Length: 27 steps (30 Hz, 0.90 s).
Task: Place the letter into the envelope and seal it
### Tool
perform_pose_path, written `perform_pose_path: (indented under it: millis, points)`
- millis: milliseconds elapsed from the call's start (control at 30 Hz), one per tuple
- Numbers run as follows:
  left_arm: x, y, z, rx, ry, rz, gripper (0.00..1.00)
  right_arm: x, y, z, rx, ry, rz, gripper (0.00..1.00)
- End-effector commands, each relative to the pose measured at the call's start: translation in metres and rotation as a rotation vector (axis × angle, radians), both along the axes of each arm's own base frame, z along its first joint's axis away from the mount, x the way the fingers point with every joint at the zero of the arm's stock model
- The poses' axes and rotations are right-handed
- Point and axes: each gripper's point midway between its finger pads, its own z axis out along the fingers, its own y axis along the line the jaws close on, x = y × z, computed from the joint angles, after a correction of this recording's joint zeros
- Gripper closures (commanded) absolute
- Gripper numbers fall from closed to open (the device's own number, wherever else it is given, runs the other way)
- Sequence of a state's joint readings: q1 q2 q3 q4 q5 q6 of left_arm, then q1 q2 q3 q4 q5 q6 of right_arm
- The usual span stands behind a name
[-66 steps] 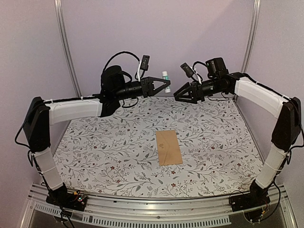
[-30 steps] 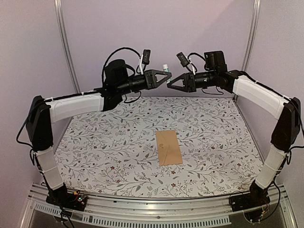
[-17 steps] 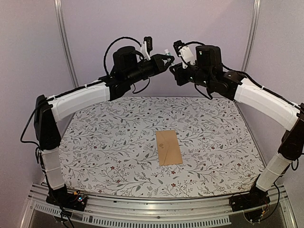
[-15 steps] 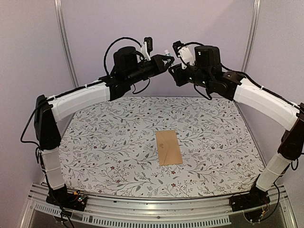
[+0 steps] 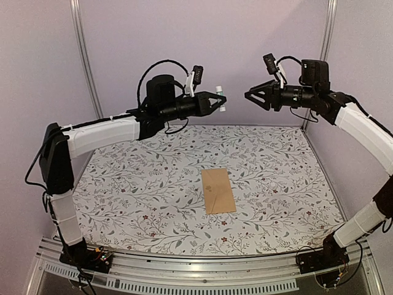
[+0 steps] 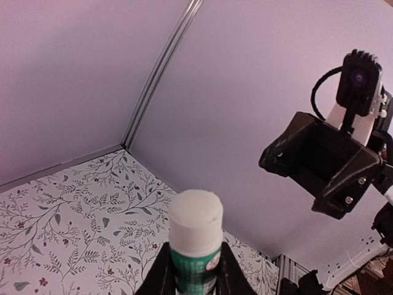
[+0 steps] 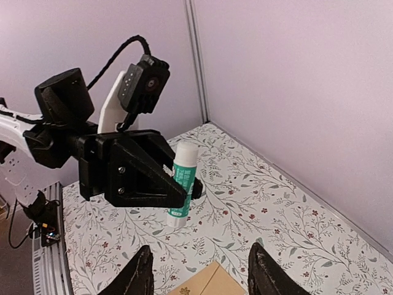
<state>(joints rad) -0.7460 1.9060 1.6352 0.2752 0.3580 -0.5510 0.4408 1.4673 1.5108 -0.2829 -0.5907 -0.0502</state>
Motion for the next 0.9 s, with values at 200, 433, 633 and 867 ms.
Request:
perform_pose_path:
  millis: [200, 433, 633, 867]
  points:
    - [-0.063, -0.004, 0.056, -0.119, -0.17, -0.338, 1.0, -0.058, 0.039, -0.024, 0.114, 0.228, 0.574, 0.51]
    - [-0.064, -0.009, 0.053, -0.125, -0.146, -0.361, 1.0, -0.067, 0.054, -0.017, 0.123, 0.2, 0.625, 0.5]
    - [-0.064, -0.011, 0.053, -0.129, -0.137, -0.369, 1.0, -0.068, 0.059, -0.016, 0.128, 0.193, 0.634, 0.57]
    - [-0.063, -0.011, 0.052, -0.127, -0.131, -0.361, 1.0, -0.065, 0.061, -0.017, 0.142, 0.234, 0.62, 0.72]
